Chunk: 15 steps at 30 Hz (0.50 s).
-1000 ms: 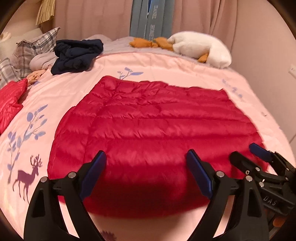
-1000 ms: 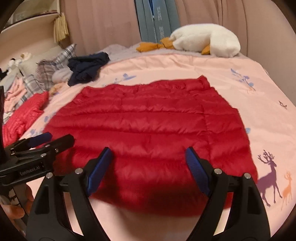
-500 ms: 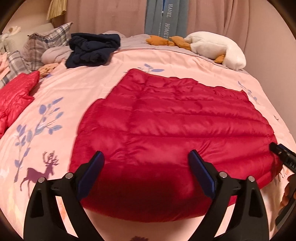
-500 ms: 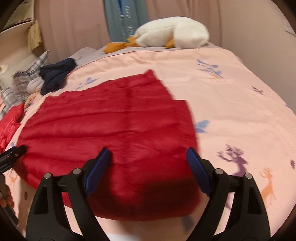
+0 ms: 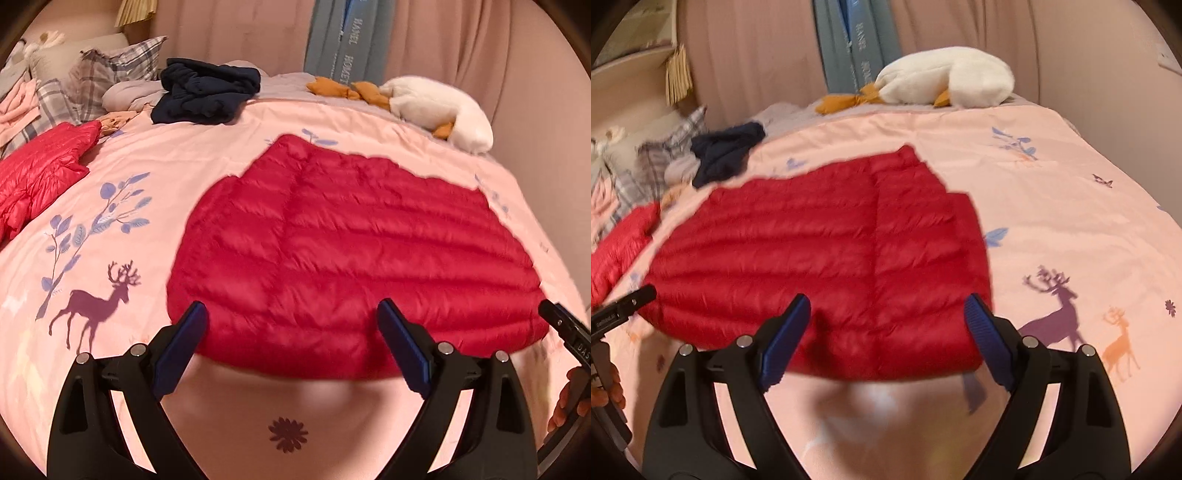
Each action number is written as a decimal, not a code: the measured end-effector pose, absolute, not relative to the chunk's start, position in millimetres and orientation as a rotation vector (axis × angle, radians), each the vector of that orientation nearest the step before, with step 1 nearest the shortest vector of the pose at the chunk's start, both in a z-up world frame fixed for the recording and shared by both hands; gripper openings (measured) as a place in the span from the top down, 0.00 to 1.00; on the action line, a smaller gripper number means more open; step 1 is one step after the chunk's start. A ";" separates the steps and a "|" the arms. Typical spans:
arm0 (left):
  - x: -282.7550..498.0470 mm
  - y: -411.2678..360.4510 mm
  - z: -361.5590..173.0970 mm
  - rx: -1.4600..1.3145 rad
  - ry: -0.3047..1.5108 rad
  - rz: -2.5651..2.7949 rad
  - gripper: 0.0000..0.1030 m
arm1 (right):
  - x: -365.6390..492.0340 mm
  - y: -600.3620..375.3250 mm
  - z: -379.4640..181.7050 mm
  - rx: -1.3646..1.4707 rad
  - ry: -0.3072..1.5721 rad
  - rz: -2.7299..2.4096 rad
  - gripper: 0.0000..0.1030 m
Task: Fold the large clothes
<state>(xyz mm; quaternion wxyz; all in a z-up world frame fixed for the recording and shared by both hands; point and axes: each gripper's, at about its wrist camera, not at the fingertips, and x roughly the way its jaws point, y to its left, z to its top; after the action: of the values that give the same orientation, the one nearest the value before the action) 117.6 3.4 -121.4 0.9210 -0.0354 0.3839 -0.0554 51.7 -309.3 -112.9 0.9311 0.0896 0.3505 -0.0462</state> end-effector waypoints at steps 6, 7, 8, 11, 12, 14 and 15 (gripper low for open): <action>120.8 -6.2 -132.8 -0.026 0.834 -0.103 0.09 | 55.9 -306.8 -123.2 0.178 0.761 -0.102 0.15; 118.3 -5.0 -129.5 -0.030 0.825 -0.106 0.09 | 52.4 -307.3 -118.6 0.180 0.748 -0.098 0.15; 115.2 -3.1 -126.3 -0.038 0.817 -0.108 0.09 | 48.4 -308.0 -114.3 0.184 0.735 -0.095 0.15; 110.7 -1.4 -123.5 -0.042 0.807 -0.110 0.09 | 39.4 -309.5 -107.7 0.190 0.713 -0.093 0.15; 110.7 -2.1 -124.8 -0.033 0.809 -0.107 0.09 | 38.6 -309.7 -108.3 0.189 0.715 -0.095 0.15; 113.6 -3.8 -132.6 -0.014 0.830 -0.098 0.09 | 40.9 -310.9 -116.2 0.185 0.743 -0.108 0.15; 115.2 -3.5 -134.9 -0.014 0.835 -0.098 0.09 | 42.8 -312.0 -121.6 0.187 0.761 -0.114 0.15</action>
<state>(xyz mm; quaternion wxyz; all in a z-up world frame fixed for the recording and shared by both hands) 115.2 -3.5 -134.9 0.9130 -0.0067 0.4052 -0.0474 42.8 -312.0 -121.6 0.9227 0.0910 0.3705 -0.0554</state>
